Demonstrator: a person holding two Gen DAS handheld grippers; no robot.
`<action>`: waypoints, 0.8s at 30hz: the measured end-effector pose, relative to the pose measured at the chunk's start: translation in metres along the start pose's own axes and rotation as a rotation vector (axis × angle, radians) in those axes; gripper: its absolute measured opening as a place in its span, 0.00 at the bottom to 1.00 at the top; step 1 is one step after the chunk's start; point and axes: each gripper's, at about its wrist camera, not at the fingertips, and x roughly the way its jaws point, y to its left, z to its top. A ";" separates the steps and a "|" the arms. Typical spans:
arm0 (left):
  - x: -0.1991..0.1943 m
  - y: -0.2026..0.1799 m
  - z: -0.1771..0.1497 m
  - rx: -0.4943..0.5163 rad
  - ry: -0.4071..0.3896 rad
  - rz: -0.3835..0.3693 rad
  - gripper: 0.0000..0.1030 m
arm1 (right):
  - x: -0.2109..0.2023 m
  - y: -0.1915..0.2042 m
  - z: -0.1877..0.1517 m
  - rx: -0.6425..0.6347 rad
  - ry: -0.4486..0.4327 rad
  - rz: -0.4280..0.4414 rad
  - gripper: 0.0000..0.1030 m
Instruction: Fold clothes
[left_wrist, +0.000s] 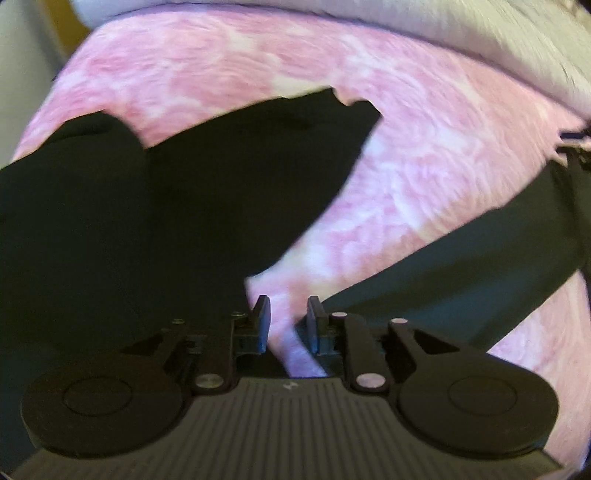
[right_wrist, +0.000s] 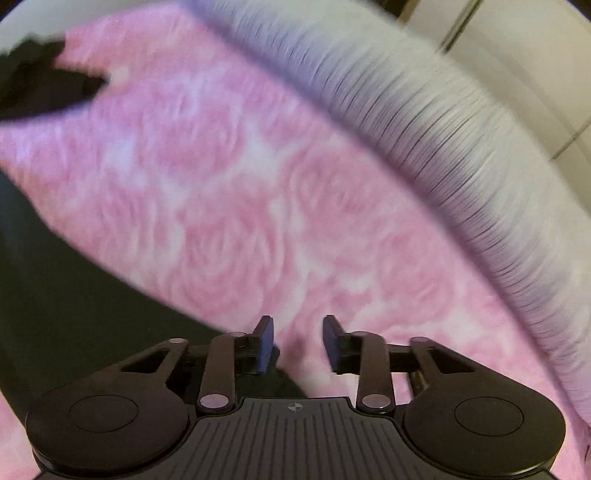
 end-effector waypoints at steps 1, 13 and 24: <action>-0.008 0.004 -0.005 -0.021 -0.006 0.006 0.19 | -0.011 0.004 -0.002 0.037 -0.025 0.009 0.40; 0.011 -0.032 -0.061 -0.060 0.085 -0.117 0.20 | -0.063 0.079 -0.118 0.499 0.143 0.153 0.44; -0.057 -0.102 -0.034 -0.012 -0.044 -0.042 0.25 | -0.196 0.013 -0.231 0.680 0.180 -0.058 0.44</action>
